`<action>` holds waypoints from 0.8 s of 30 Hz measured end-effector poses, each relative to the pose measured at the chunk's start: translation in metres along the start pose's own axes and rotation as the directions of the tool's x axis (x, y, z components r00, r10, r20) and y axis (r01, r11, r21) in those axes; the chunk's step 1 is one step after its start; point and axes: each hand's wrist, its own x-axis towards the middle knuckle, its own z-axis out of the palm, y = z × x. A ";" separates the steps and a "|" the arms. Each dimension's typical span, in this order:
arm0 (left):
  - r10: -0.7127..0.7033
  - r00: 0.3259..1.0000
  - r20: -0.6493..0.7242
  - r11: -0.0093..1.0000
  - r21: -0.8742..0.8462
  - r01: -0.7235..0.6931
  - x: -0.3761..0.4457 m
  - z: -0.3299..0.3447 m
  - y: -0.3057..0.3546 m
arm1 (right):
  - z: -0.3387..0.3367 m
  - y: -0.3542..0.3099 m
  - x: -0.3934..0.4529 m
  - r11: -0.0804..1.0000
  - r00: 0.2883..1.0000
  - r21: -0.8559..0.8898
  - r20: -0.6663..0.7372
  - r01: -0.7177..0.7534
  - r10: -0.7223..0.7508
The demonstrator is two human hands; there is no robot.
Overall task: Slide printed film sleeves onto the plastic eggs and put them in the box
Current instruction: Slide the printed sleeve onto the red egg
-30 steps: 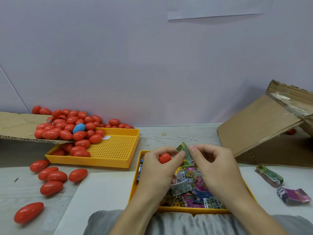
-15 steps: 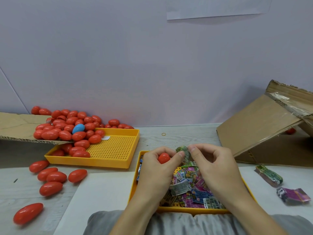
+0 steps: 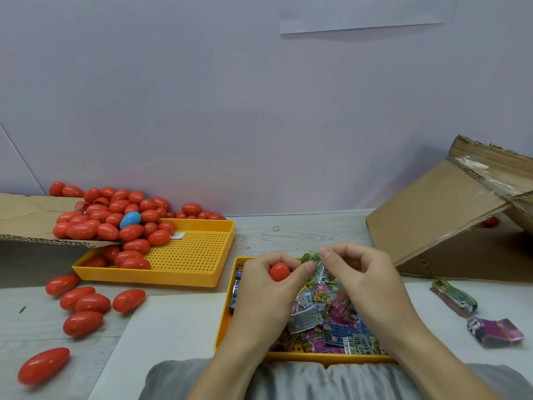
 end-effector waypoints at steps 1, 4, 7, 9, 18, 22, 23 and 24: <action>-0.001 1.000 0.000 1.000 -0.001 0.001 0.000 0.000 0.000 | 0.000 0.000 0.000 1.000 1.000 -0.009 -0.003 0.012 -0.012; 0.008 1.000 0.015 1.000 0.007 -0.008 0.000 0.001 0.000 | -0.001 0.001 0.002 1.000 1.000 -0.010 -0.025 0.003 -0.003; 0.036 0.999 0.035 0.998 0.046 -0.037 -0.001 0.001 0.000 | -0.001 0.004 0.003 0.998 0.999 0.041 -0.016 -0.049 0.050; 0.044 0.998 0.042 0.997 0.063 -0.046 -0.001 0.002 0.001 | -0.003 0.004 0.004 0.986 0.994 0.131 0.011 -0.108 0.107; 0.092 0.989 -0.112 0.987 0.145 -0.076 -0.002 0.003 0.001 | -0.003 0.005 0.004 0.978 0.967 0.158 0.237 -0.136 0.096; 0.077 0.992 -0.100 0.994 0.090 -0.068 -0.003 0.003 0.003 | -0.001 0.008 0.003 0.997 0.980 0.051 0.196 -0.051 0.040; 0.083 0.993 -0.086 0.993 0.088 -0.075 -0.003 0.003 0.004 | -0.001 0.008 0.003 0.999 0.981 0.033 0.189 -0.040 0.033; 0.090 0.993 -0.078 0.993 0.089 -0.083 -0.003 0.003 0.004 | -0.001 0.009 0.003 0.999 0.982 0.019 0.188 -0.036 0.032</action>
